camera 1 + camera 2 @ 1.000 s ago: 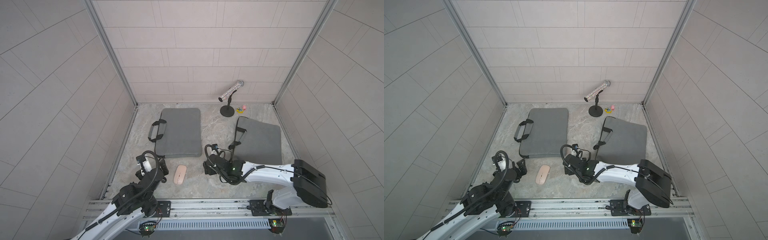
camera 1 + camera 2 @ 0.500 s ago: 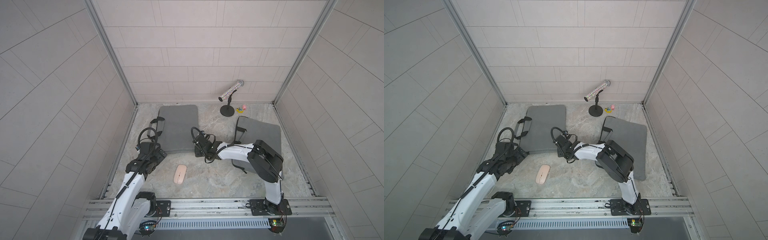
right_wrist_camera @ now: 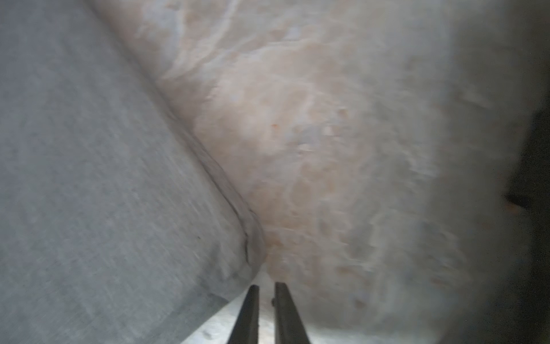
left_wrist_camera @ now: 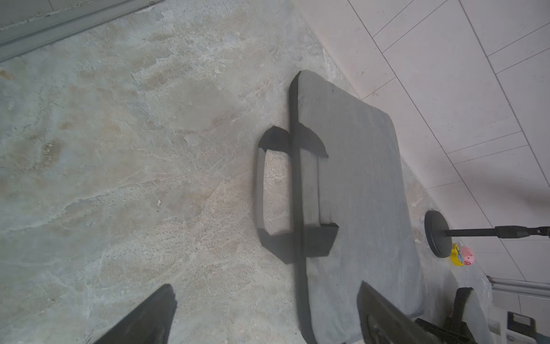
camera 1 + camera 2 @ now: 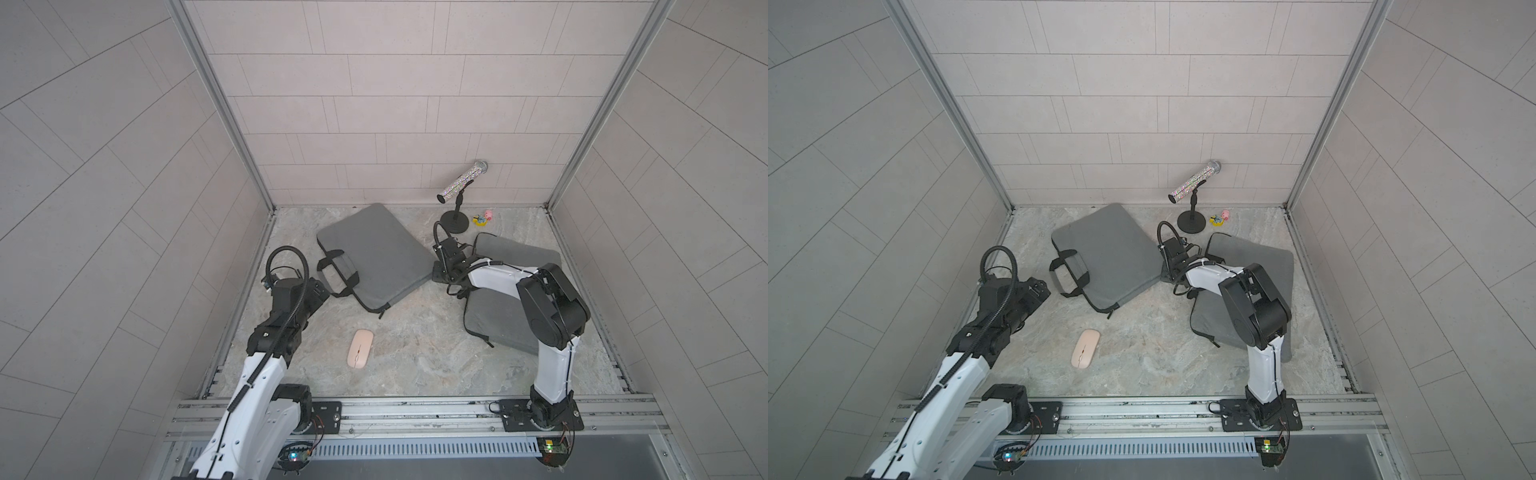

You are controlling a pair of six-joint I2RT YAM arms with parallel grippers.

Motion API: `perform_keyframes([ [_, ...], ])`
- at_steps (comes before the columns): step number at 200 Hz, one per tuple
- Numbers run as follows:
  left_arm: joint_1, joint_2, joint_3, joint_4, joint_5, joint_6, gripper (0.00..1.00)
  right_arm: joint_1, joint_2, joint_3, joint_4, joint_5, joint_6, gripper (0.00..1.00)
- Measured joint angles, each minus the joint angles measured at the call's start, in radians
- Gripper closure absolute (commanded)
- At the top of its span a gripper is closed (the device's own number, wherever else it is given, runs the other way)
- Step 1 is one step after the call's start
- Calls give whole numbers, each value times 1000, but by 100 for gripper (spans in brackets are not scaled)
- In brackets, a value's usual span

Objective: Put the mouse into the laptop bag
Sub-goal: Adjust the zippered laptop bag at the center of the board.

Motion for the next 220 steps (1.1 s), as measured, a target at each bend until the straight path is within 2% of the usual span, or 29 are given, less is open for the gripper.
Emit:
perform_keyframes([
  [13,1,37,0,18,8,7,1,6,-28,-8,-33,14,-14,45],
  [25,1,58,-5,38,18,13,0,37,-74,-13,-60,37,-27,38],
  [50,2,68,-26,96,47,18,0,157,-209,-23,-77,77,-58,37],
  [83,2,119,-30,156,108,23,0,354,-335,-108,3,102,-83,43],
  [102,2,143,-31,185,134,23,0,441,-315,-166,46,78,-98,44],
  [119,2,161,-32,207,153,23,0,476,-269,-208,72,52,-107,44],
  [171,2,184,-32,222,175,26,0,503,-128,-226,109,18,-144,45],
  [220,2,181,-32,219,172,32,0,532,-73,-181,121,21,-170,46],
])
